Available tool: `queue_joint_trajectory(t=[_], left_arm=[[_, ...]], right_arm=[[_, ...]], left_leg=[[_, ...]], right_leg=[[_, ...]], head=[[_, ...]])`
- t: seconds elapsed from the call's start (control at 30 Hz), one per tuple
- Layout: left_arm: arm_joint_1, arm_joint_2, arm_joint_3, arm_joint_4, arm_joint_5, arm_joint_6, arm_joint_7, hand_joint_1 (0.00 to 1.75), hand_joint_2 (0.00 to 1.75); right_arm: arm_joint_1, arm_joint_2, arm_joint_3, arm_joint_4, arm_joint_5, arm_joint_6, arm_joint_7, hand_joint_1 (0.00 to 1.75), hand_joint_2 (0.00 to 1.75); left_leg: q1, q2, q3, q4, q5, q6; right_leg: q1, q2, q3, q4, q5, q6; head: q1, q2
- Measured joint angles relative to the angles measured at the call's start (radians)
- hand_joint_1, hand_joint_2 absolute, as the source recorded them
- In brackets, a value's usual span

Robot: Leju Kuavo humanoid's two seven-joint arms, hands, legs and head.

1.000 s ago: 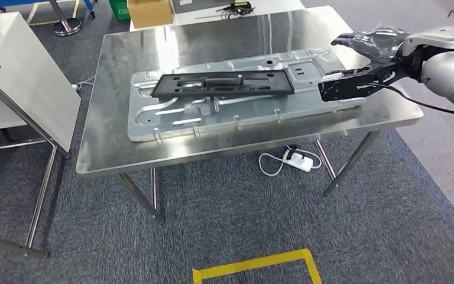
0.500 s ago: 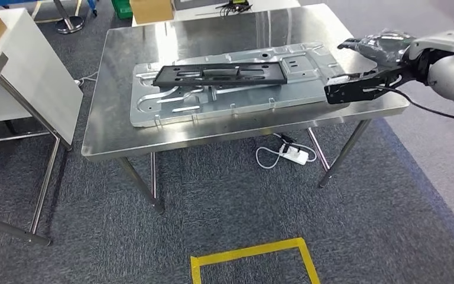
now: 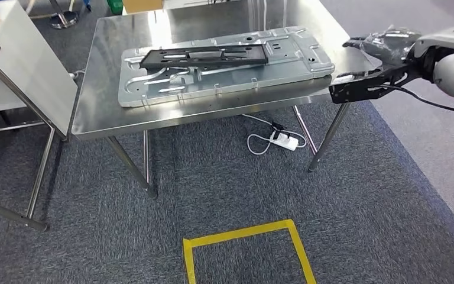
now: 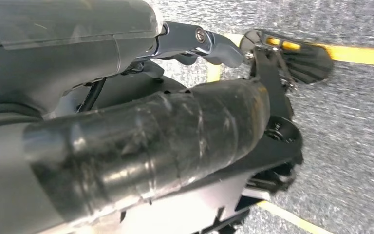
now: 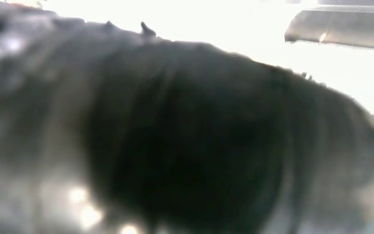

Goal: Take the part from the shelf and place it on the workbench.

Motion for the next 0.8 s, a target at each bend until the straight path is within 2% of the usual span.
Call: queue_joint_trajectory(t=[0.03, 0.07, 0.1, 0.13, 0.17, 0.2, 0.23, 0.27, 0.3, 0.33, 0.37, 0.4, 0.47, 0.5, 0.53, 0.57, 0.6, 0.63, 0.67, 0.7, 0.73, 0.77, 0.8], left_arm=[[0.001, 0.000, 0.000, 0.000, 0.000, 0.000, 0.000, 0.00, 0.00], [0.000, 0.000, 0.000, 0.000, 0.000, 0.000, 0.000, 0.00, 0.00], [0.000, 0.000, 0.000, 0.000, 0.000, 0.000, 0.000, 0.00, 0.00], [-0.002, -0.001, -0.001, 0.000, 0.000, 0.000, 0.000, 0.00, 0.00], [-0.003, -0.001, -0.001, 0.000, 0.000, 0.000, 0.000, 0.00, 0.00], [-0.003, -0.001, -0.001, 0.000, 0.000, 0.000, 0.000, 0.00, 0.00], [-0.004, -0.001, -0.001, 0.000, 0.000, 0.000, 0.000, 0.00, 0.00], [-0.004, -0.001, -0.001, 0.000, 0.000, 0.000, 0.000, 0.00, 0.00], [-0.005, 0.002, -0.001, 0.000, 0.000, 0.000, 0.000, 0.00, 0.00], [-0.006, 0.004, -0.001, 0.000, 0.000, 0.000, 0.000, 0.00, 0.00], [-0.007, 0.005, -0.002, 0.000, -0.001, 0.000, 0.000, 0.00, 0.00], [-0.008, 0.006, -0.002, 0.000, -0.001, 0.000, 0.000, 0.00, 0.00], [-0.008, 0.003, -0.003, -0.001, -0.001, 0.000, 0.000, 0.00, 0.00], [-0.008, 0.002, -0.003, -0.001, -0.001, 0.000, 0.000, 0.00, 0.00], [-0.008, 0.001, -0.003, -0.001, -0.001, 0.000, 0.000, 0.00, 0.00], [-0.008, 0.000, -0.004, -0.002, -0.001, 0.000, 0.001, 0.00, 0.00], [-0.008, -0.001, -0.004, -0.002, -0.001, 0.000, 0.001, 0.00, 0.00], [-0.008, -0.001, -0.004, -0.002, -0.001, 0.000, 0.002, 0.00, 0.00], [-0.008, -0.002, -0.004, -0.002, 0.000, 0.000, 0.002, 0.00, 0.00], [-0.009, -0.003, -0.004, -0.002, 0.000, 0.000, 0.003, 0.00, 0.00], [-0.009, -0.004, -0.005, -0.002, 0.000, 0.000, 0.003, 0.00, 0.00], [-0.009, -0.004, -0.006, -0.002, 0.000, 0.000, 0.004, 0.00, 0.00], [-0.009, -0.004, -0.006, -0.002, 0.000, 0.000, 0.004, 0.00, 0.00]], right_arm=[[-0.001, 0.002, 0.002, 0.000, -0.002, 0.000, 0.000, 0.00, 0.00], [-0.003, 0.003, 0.002, 0.000, -0.004, 0.001, 0.000, 0.00, 0.00], [-0.005, 0.004, 0.003, 0.000, -0.006, 0.001, 0.000, 0.00, 0.00], [-0.006, 0.004, 0.005, 0.000, -0.008, 0.001, 0.000, 0.00, 0.00], [-0.007, 0.004, 0.007, 0.000, -0.009, 0.001, 0.000, 0.00, 0.00], [-0.007, 0.003, 0.011, 0.000, -0.010, 0.001, 0.000, 0.00, 0.00], [-0.007, 0.003, 0.013, 0.000, -0.010, 0.001, 0.000, 0.00, 0.00], [-0.008, 0.003, 0.014, 0.000, -0.011, 0.000, 0.000, 0.00, 0.00], [-0.009, 0.002, 0.015, 0.000, -0.011, 0.000, 0.000, 0.00, 0.00], [-0.011, 0.000, 0.015, 0.000, -0.012, 0.000, 0.000, 0.00, 0.00], [-0.012, -0.001, 0.015, 0.000, -0.012, -0.001, 0.000, 0.00, 0.00], [-0.013, -0.002, 0.016, 0.000, -0.013, -0.001, 0.000, 0.00, 0.00], [-0.013, -0.004, 0.018, 0.001, -0.014, -0.001, -0.001, 0.00, 0.00], [-0.014, -0.007, 0.019, 0.001, -0.015, -0.001, -0.001, 0.00, 0.00], [-0.016, -0.010, 0.021, 0.001, -0.017, -0.001, -0.002, 0.00, 0.00], [-0.018, -0.013, 0.022, 0.002, -0.020, 0.000, -0.003, 0.00, 0.00], [-0.020, -0.016, 0.025, 0.002, -0.024, 0.000, -0.004, 0.00, 0.00], [-0.020, -0.019, 0.028, 0.001, -0.027, 0.000, -0.005, 0.00, 0.00], [-0.020, -0.022, 0.031, 0.001, -0.028, 0.000, -0.005, 0.00, 0.00], [-0.020, -0.024, 0.034, 0.001, -0.029, 0.000, -0.006, 0.00, 0.00], [-0.020, -0.025, 0.036, 0.001, -0.030, 0.000, -0.007, 0.00, 0.00], [-0.020, -0.026, 0.037, 0.001, -0.030, 0.000, -0.007, 0.00, 0.00], [-0.021, -0.026, 0.037, 0.000, -0.031, -0.001, -0.007, 0.00, 0.00]], left_leg=[[0.002, 0.000, -0.012, 0.037, -0.042, -0.006], [0.005, 0.000, -0.025, 0.091, -0.097, -0.011], [0.006, 0.000, -0.035, 0.153, -0.145, -0.013], [0.006, 0.000, -0.039, 0.209, -0.174, -0.013], [0.006, 0.000, -0.033, 0.246, -0.180, -0.009], [0.004, -0.001, -0.014, 0.254, -0.165, -0.003], [0.001, -0.001, 0.019, 0.233, -0.138, 0.007], [-0.006, -0.002, 0.069, 0.179, -0.113, 0.023], [-0.014, -0.003, 0.124, 0.108, -0.107, 0.042], [-0.020, -0.004, 0.175, 0.034, -0.113, 0.057], [-0.026, -0.005, 0.210, -0.025, -0.123, 0.067], [-0.029, -0.004, 0.226, -0.061, -0.130, 0.072], [-0.029, -0.003, 0.227, -0.099, -0.102, 0.072], [-0.026, 0.001, 0.224, -0.116, -0.079, 0.071], [-0.024, 0.005, 0.217, -0.133, -0.058, 0.070], [-0.021, 0.009, 0.206, -0.141, -0.040, 0.067], [-0.021, 0.012, 0.189, -0.142, -0.025, 0.065], [-0.021, 0.013, 0.170, -0.137, -0.014, 0.064], [-0.021, 0.013, 0.149, -0.129, -0.003, 0.062], [-0.020, 0.014, 0.127, -0.118, 0.006, 0.060], [-0.019, 0.014, 0.103, -0.105, 0.014, 0.056], [-0.017, 0.015, 0.080, -0.089, 0.020, 0.052], [-0.016, 0.014, 0.057, -0.073, 0.026, 0.046]], right_leg=[[0.000, -0.002, -0.012, 0.000, 0.010, -0.010], [0.002, -0.003, -0.024, 0.000, 0.021, -0.017], [0.004, -0.003, -0.036, 0.000, 0.032, -0.020], [0.008, -0.003, -0.049, 0.000, 0.043, -0.022], [0.012, -0.003, -0.062, 0.000, 0.054, -0.023], [0.016, -0.002, -0.075, 0.000, 0.065, -0.024], [0.021, -0.001, -0.086, -0.001, 0.075, -0.025], [0.025, 0.000, -0.095, -0.002, 0.086, -0.026], [0.029, 0.001, -0.101, -0.005, 0.096, -0.025], [0.029, 0.000, -0.104, -0.010, 0.107, -0.024], [0.027, -0.001, -0.105, -0.018, 0.119, -0.020], [0.023, -0.002, -0.104, -0.029, 0.133, -0.016], [0.021, -0.002, -0.104, -0.055, 0.161, -0.006], [0.022, 0.000, -0.107, -0.060, 0.153, -0.002], [0.024, 0.002, -0.112, -0.048, 0.123, -0.001], [0.025, 0.004, -0.119, -0.015, 0.072, -0.001], [0.026, 0.005, -0.127, 0.035, 0.014, 0.001], [0.026, 0.006, -0.133, 0.098, -0.030, 0.005], [0.025, 0.006, -0.136, 0.158, -0.047, 0.009], [0.023, 0.006, -0.131, 0.201, -0.037, 0.015], [0.020, 0.006, -0.115, 0.217, -0.008, 0.020], [0.016, 0.005, -0.083, 0.199, 0.022, 0.026], [0.012, 0.006, -0.041, 0.152, 0.027, 0.031]], head=[[0.000, 0.000], [0.000, 0.000], [0.000, 0.000], [0.000, 0.000], [0.000, 0.000], [0.000, 0.000], [0.000, 0.000], [0.000, 0.000], [0.000, 0.000], [0.000, 0.000], [0.000, 0.000], [0.000, 0.000], [0.000, 0.000], [0.000, 0.000], [0.001, 0.000], [0.001, 0.000], [0.001, 0.000], [0.001, 0.000], [0.002, 0.000], [0.002, 0.000], [0.002, 0.000], [0.002, 0.000], [0.002, 0.000]])
